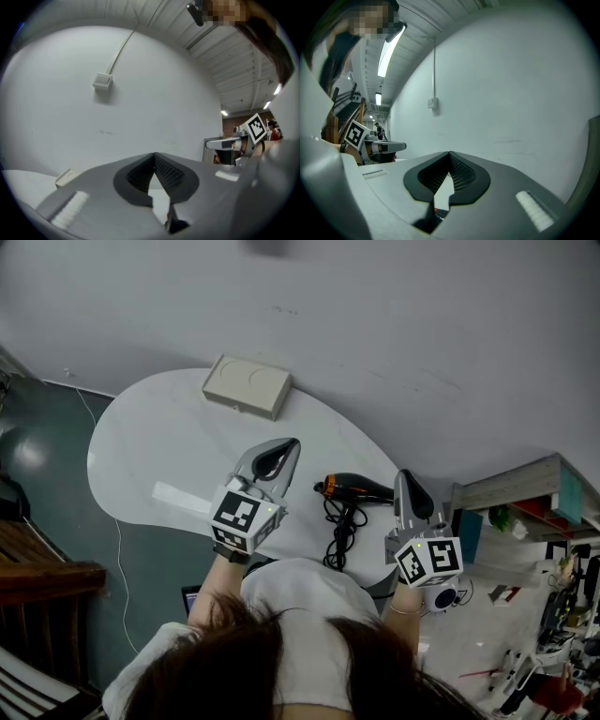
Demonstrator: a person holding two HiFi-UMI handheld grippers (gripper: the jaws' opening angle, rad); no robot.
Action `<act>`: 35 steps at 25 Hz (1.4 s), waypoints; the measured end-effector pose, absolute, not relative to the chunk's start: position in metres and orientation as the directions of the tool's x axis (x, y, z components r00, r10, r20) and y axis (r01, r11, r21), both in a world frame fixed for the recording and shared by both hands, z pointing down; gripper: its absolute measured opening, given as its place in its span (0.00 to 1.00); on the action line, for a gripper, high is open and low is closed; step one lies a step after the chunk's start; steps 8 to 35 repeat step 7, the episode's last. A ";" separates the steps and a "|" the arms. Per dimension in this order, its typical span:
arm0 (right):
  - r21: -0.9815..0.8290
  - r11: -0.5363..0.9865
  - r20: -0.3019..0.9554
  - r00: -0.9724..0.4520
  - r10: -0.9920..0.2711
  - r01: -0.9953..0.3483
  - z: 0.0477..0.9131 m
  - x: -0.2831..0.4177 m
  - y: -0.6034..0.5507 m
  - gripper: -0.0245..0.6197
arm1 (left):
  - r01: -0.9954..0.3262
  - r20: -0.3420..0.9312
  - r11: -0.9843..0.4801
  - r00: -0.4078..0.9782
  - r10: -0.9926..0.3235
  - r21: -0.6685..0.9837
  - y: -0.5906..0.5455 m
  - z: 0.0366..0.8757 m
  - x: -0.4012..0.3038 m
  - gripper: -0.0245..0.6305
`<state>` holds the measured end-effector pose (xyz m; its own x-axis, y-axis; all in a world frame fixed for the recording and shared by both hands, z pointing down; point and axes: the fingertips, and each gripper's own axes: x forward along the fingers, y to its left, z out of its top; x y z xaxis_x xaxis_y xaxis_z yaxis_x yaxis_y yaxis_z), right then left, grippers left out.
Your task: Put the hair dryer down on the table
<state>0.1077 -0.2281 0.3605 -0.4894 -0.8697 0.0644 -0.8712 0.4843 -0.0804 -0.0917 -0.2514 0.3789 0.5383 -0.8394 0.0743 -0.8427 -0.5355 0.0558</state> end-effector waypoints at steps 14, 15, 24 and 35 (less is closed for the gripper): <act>-0.099 0.482 0.057 -0.489 -0.871 -0.871 0.362 0.110 -0.224 0.04 | -0.846 0.076 -0.531 0.534 -0.842 0.057 -0.247 0.381 -0.093 0.12; -0.099 0.482 0.057 -0.489 -0.871 -0.871 0.362 0.110 -0.224 0.04 | -0.846 0.076 -0.531 0.534 -0.842 0.057 -0.247 0.381 -0.093 0.12; -0.099 0.482 0.057 -0.489 -0.871 -0.871 0.362 0.110 -0.224 0.04 | -0.846 0.076 -0.531 0.534 -0.842 0.057 -0.247 0.381 -0.093 0.12; -0.099 0.482 0.057 -0.489 -0.871 -0.871 0.362 0.110 -0.224 0.04 | -0.846 0.076 -0.531 0.534 -0.842 0.057 -0.247 0.381 -0.093 0.12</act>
